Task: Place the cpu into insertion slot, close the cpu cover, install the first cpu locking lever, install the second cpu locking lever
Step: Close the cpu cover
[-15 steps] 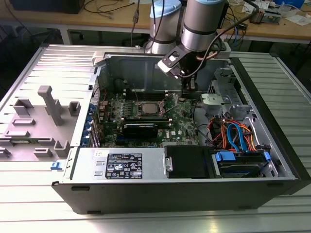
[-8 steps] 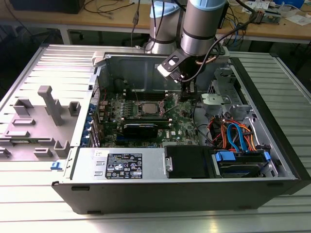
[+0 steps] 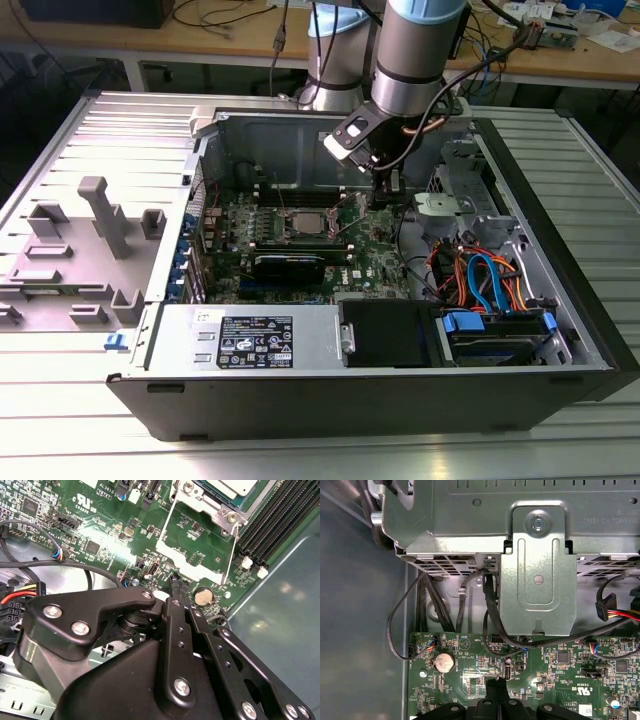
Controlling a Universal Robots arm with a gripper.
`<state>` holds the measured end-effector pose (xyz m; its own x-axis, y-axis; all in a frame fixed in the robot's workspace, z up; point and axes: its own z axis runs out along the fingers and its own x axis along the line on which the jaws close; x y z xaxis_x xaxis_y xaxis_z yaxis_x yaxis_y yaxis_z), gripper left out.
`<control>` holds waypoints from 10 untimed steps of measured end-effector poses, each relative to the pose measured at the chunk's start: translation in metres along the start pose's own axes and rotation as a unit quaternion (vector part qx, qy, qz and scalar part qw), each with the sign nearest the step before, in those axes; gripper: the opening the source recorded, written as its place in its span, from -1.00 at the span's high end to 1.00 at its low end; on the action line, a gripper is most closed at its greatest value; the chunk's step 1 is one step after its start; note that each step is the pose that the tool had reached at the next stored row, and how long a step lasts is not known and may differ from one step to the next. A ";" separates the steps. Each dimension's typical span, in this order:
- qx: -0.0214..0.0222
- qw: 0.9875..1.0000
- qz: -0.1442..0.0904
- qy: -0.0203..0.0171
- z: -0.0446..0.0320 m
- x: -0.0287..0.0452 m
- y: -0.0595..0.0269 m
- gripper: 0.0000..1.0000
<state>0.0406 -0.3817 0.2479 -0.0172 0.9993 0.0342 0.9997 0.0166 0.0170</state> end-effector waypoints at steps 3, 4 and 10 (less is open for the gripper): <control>0.000 1.000 0.000 0.000 0.0000 0.0000 -0.0010 0.79; 0.000 1.000 0.000 0.000 0.0000 0.0000 -0.0015 0.79; 0.000 1.000 0.000 0.000 -0.0001 0.0001 -0.0047 0.79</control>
<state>0.0359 -0.3817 0.2479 -0.0171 0.9993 0.0342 0.9997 0.0165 0.0170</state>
